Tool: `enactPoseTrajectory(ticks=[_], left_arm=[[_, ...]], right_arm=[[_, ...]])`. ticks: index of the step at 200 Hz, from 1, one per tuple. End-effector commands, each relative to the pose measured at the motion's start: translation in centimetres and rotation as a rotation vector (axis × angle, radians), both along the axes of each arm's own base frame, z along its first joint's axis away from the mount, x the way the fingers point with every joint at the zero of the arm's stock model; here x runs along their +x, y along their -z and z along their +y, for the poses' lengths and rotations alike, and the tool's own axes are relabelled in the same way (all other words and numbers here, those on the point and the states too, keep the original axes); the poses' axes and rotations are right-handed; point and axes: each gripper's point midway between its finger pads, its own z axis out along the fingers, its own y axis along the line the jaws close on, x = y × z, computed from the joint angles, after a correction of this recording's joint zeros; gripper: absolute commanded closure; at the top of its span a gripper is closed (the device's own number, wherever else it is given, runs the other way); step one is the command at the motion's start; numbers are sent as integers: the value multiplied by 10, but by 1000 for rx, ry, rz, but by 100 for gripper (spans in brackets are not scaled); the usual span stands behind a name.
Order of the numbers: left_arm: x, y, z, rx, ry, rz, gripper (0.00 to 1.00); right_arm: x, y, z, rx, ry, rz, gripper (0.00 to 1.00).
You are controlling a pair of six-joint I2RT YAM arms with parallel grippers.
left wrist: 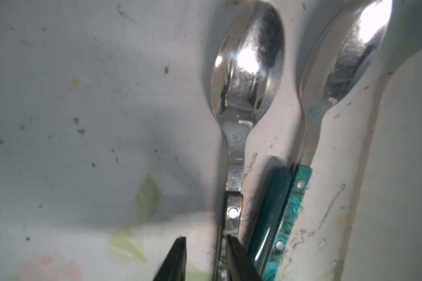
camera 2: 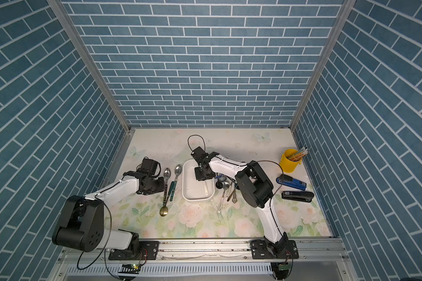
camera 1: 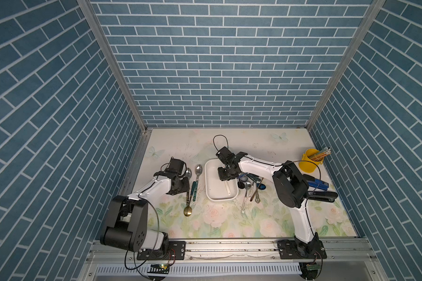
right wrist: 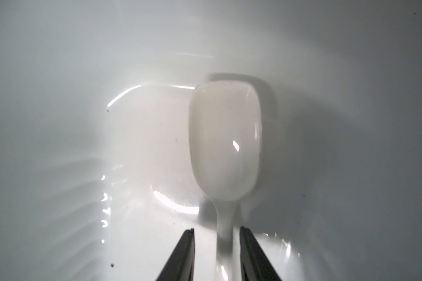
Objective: Put the spoon into the storage box
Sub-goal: Place the spoon in the storage box, then pick up the spoon from the center of the board.
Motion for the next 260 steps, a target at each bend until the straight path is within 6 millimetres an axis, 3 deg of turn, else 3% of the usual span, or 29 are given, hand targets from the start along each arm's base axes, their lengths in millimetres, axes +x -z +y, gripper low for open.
enactPoseTrajectory(ticks=[1,38,71,118,189,260], left_arm=[[5,-2,-1,-1,14,-4,67],[19,-7,-1,16,23,-25,67],[41,-11,-5,22,35,-36,67],[59,-23,-40,-7,120,-66,67],[71,1,-73,31,235,-18,66],[68,21,-62,131,237,53,67]], right_arm=[[1,-37,1,35,-17,-71,65],[6,-63,-5,43,-25,-144,65],[6,-69,-9,33,-40,-169,66],[8,-71,-19,-1,-37,-200,66],[11,-75,-50,-43,9,-219,66],[10,-73,-65,-52,35,-212,67]])
